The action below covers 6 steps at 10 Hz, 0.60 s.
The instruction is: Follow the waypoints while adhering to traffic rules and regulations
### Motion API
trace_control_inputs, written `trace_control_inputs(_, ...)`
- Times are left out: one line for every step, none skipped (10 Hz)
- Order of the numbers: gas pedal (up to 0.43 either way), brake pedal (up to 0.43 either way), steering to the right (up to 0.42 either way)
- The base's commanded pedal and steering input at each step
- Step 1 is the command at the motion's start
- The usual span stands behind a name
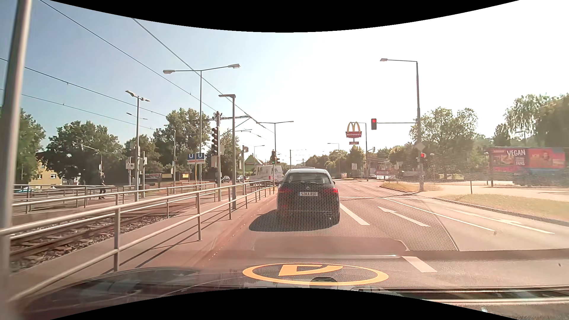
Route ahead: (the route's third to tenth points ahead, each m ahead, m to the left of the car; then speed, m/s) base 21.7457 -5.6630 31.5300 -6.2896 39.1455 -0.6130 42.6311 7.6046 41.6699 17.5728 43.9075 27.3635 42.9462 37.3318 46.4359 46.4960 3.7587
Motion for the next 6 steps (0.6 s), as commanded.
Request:
trace_control_inputs(0.311, 0.0, -0.003)
trace_control_inputs(0.311, 0.0, -0.004)
trace_control_inputs(0.287, 0.0, -0.004)
trace_control_inputs(0.268, 0.0, -0.003)
trace_control_inputs(0.248, 0.0, -0.004)
trace_control_inputs(0.24, 0.0, -0.004)
